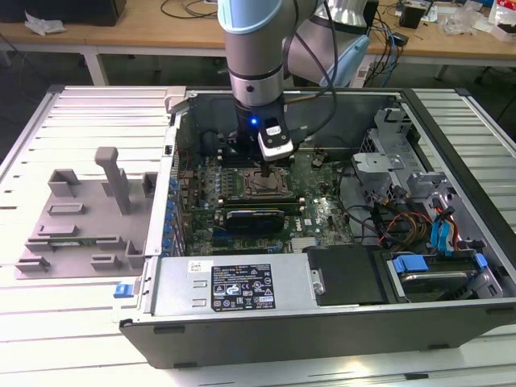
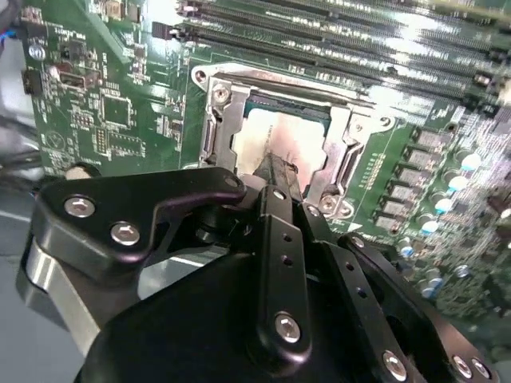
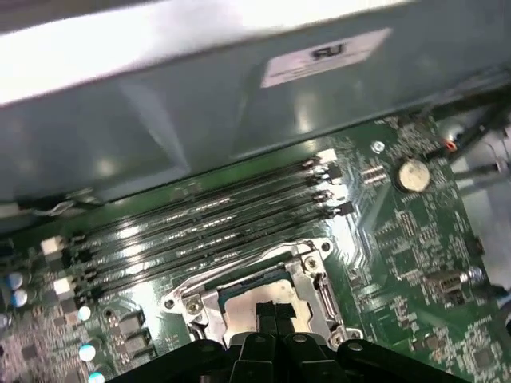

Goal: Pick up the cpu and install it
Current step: 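Install the first cpu locking lever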

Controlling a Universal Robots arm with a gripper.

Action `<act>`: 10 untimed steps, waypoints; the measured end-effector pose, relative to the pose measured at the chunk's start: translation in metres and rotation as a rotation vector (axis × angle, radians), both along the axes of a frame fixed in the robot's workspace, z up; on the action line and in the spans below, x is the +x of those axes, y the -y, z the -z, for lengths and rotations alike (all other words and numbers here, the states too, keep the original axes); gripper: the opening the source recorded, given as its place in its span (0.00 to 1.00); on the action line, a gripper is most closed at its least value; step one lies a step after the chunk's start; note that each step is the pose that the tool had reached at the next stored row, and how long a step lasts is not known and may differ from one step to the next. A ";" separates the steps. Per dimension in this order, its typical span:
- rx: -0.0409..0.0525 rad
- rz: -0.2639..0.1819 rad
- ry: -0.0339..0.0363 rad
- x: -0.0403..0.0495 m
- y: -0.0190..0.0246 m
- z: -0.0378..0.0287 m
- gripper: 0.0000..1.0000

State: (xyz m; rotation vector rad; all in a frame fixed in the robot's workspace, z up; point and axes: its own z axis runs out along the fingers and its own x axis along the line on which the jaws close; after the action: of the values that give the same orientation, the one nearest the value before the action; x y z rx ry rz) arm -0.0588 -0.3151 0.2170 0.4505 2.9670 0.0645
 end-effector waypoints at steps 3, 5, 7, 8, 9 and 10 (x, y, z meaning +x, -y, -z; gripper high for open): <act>-0.0396 -0.096 -0.0132 0.0003 0.0000 0.0002 0.11; -0.0390 -0.114 -0.0232 0.0093 0.0002 0.0003 0.11; -0.0447 -0.125 -0.0298 0.0103 0.0002 -0.0016 0.11; -0.0447 -0.126 -0.0297 0.0107 0.0002 -0.0044 0.11; -0.0448 -0.127 -0.0298 0.0112 0.0003 -0.0067 0.11; -0.0448 -0.130 -0.0296 0.0113 0.0002 -0.0077 0.11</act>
State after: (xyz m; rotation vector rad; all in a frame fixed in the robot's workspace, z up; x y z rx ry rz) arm -0.0475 -0.3153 0.2247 0.2555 3.0165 0.0050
